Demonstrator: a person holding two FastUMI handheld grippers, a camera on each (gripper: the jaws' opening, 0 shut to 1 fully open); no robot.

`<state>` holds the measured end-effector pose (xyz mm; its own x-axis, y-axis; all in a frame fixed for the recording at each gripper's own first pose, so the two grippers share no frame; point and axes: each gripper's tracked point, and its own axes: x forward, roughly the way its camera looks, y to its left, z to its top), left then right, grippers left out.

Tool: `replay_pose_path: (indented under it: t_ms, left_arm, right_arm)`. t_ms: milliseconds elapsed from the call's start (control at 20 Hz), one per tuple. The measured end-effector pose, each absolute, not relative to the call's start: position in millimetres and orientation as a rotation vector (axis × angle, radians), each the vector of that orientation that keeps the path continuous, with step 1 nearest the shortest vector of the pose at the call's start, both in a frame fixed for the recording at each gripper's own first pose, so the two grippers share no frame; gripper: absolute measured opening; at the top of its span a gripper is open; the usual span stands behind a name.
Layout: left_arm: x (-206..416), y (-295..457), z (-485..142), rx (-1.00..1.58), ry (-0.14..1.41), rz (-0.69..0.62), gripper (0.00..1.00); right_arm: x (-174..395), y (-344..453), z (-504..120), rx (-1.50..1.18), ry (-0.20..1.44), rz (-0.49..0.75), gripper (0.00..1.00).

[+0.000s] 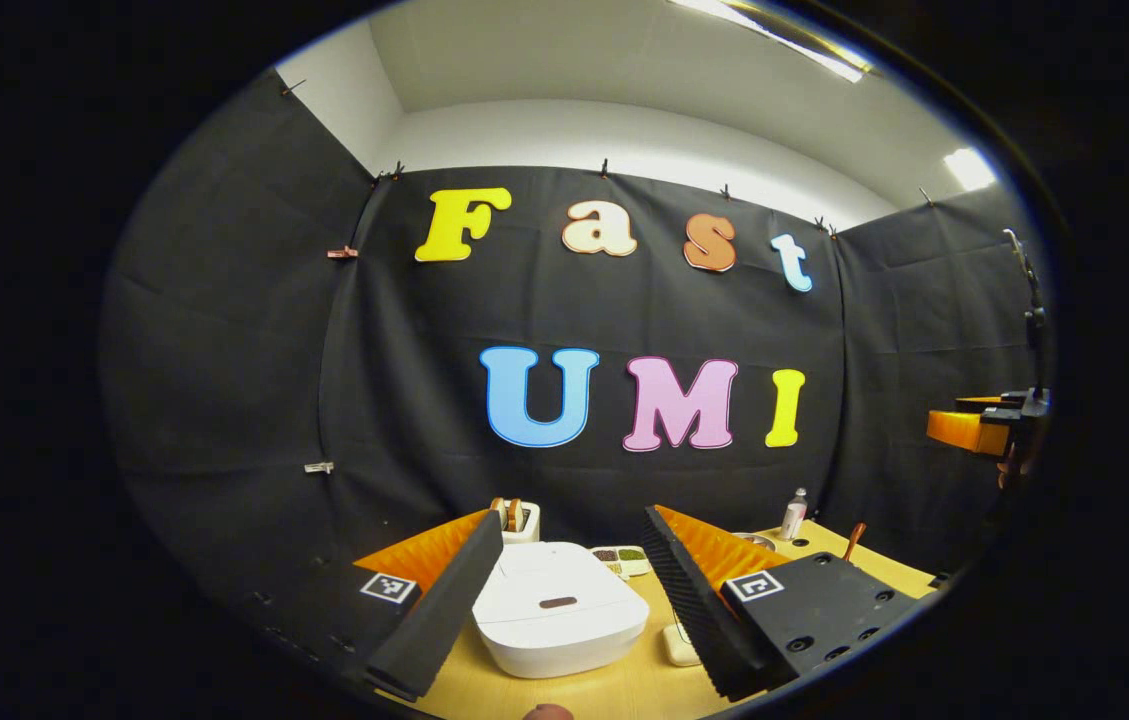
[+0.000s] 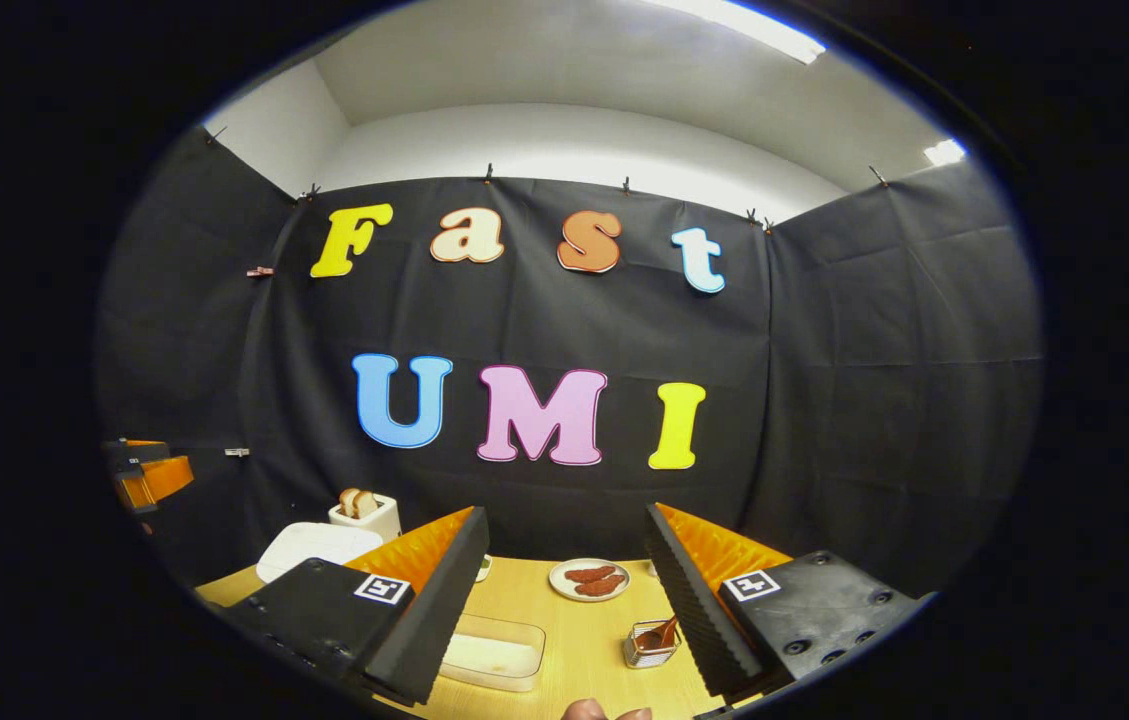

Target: Close the left gripper, press the button to open the rice cooker; take a wooden spoon from the chopstick holder with the right hand, scoop a spoonful of rice and pour it into the rice cooker, then put the wooden spoon back into the chopstick holder.

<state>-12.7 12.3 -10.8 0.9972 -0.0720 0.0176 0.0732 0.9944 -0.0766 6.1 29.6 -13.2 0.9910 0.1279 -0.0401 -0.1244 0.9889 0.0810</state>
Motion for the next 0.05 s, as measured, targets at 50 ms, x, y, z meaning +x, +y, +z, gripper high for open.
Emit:
replay_pose_path:
  t_ms: [50]
  left_arm:
    - [-14.7, 13.5, -13.4, -0.082, -0.009, -0.070, 0.96]
  right_arm:
    - [5.5, 31.7, -12.7, 0.076, 0.043, 0.129, 0.98]
